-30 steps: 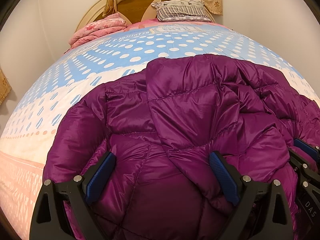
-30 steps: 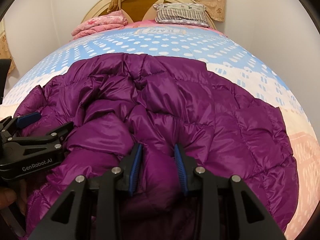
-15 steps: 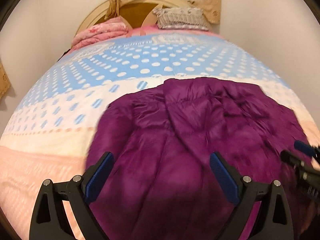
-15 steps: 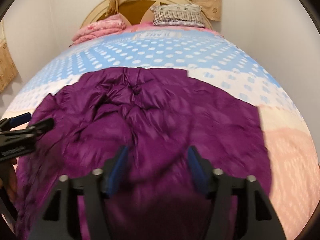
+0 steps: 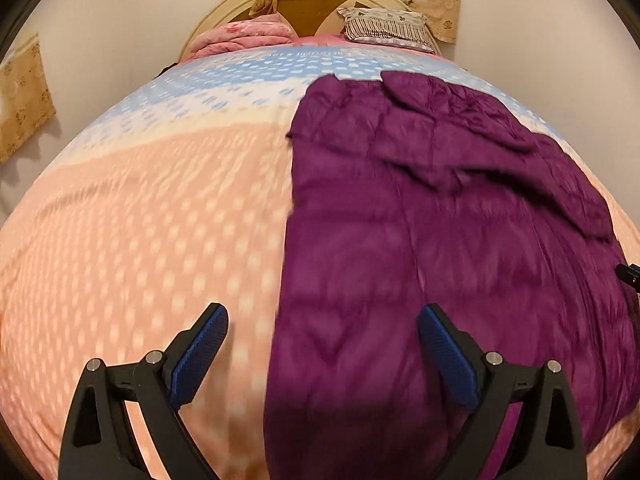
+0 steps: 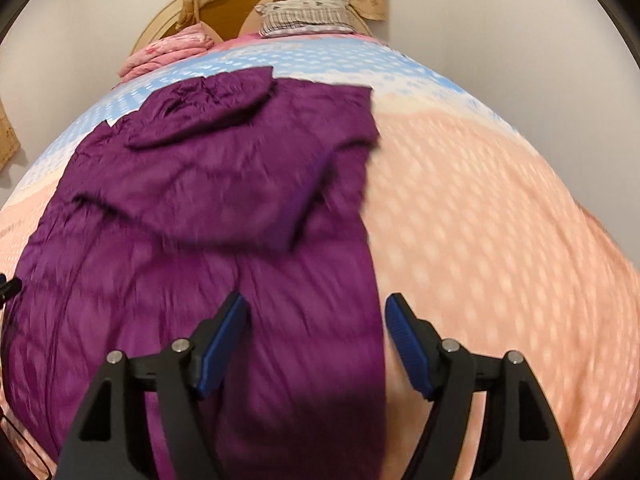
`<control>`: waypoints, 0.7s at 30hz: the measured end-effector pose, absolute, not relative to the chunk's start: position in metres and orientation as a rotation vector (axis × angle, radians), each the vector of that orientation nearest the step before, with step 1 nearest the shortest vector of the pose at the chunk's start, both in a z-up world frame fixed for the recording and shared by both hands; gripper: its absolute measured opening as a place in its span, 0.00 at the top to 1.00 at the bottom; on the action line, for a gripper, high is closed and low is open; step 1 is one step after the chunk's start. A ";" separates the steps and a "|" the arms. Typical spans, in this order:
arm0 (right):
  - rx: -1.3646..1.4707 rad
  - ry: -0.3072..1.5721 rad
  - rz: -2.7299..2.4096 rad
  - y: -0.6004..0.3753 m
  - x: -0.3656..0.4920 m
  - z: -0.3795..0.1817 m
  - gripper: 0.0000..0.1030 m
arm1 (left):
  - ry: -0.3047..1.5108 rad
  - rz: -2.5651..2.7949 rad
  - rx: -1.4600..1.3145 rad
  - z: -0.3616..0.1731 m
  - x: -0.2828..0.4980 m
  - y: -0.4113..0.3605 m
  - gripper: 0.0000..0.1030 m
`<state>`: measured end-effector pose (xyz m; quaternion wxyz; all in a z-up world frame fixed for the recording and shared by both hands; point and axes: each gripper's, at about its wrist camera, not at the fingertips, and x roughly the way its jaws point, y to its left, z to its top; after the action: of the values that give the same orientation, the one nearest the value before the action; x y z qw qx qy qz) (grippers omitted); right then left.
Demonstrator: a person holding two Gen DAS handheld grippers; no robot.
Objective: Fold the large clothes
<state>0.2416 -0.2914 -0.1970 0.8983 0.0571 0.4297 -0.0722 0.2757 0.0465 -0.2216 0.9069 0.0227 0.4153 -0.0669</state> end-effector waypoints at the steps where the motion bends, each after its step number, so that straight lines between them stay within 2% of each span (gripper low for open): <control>1: 0.112 0.881 -0.150 -0.290 0.234 -0.198 0.26 | 0.854 -0.132 0.056 -0.224 0.267 0.047 0.06; 21: 0.162 0.882 -0.151 -0.272 0.166 -0.211 0.24 | 0.827 -0.096 0.045 -0.235 0.204 0.044 0.06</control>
<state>0.1656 -0.2724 -0.2107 0.8985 0.0783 0.4258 -0.0731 0.2040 0.0436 -0.2351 0.9143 0.0219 0.4017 -0.0465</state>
